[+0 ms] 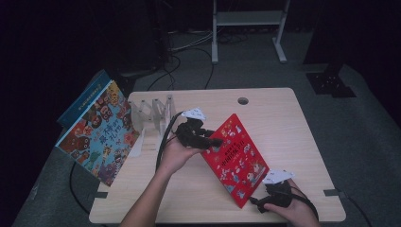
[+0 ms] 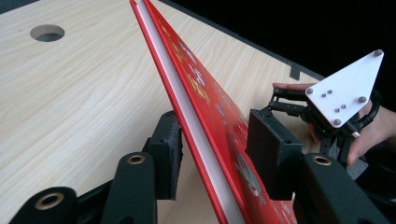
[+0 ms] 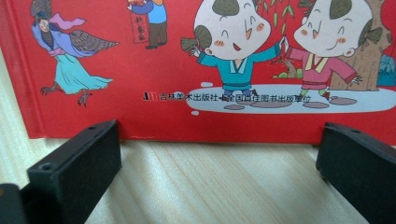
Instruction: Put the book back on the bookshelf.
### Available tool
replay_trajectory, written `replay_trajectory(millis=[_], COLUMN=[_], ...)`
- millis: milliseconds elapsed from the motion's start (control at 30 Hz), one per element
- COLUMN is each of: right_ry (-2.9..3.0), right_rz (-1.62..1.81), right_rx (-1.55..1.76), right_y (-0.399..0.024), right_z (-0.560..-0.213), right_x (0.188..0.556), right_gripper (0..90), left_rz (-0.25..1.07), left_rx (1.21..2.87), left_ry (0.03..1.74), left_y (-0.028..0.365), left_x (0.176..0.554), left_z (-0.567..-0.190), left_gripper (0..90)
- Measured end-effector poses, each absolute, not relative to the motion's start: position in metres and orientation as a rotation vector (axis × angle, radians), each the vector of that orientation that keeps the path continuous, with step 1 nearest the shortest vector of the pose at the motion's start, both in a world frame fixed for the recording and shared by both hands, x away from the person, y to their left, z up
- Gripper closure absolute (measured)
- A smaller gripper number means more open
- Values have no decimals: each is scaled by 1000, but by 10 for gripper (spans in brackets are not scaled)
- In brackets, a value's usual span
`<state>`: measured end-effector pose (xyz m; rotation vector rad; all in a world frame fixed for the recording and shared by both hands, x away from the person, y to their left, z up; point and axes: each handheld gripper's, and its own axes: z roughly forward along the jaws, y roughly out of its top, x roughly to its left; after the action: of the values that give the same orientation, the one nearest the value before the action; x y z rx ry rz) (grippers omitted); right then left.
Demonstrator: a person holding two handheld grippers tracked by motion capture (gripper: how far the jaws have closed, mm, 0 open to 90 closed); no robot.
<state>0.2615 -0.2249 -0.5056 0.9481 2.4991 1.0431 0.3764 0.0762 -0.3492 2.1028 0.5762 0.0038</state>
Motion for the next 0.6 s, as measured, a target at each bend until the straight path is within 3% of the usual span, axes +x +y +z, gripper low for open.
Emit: replay_trajectory(millis=[167,300,600], right_ry=[2501,2486,2469], right_rz=[1043,1087,1105], right_rx=[944,929,936], right_y=[-225,-227,-232], right_z=[-505,-504,-494], right_x=[262,261,269], right_gripper=[0,140,231], left_rz=[28,3,-7], left_rx=[2122,2109,2143], left_ry=[590,577,488], left_y=[76,78,81], left_x=[378,381,382], left_z=[-346,-339,-315], left_gripper=[618,657,711])
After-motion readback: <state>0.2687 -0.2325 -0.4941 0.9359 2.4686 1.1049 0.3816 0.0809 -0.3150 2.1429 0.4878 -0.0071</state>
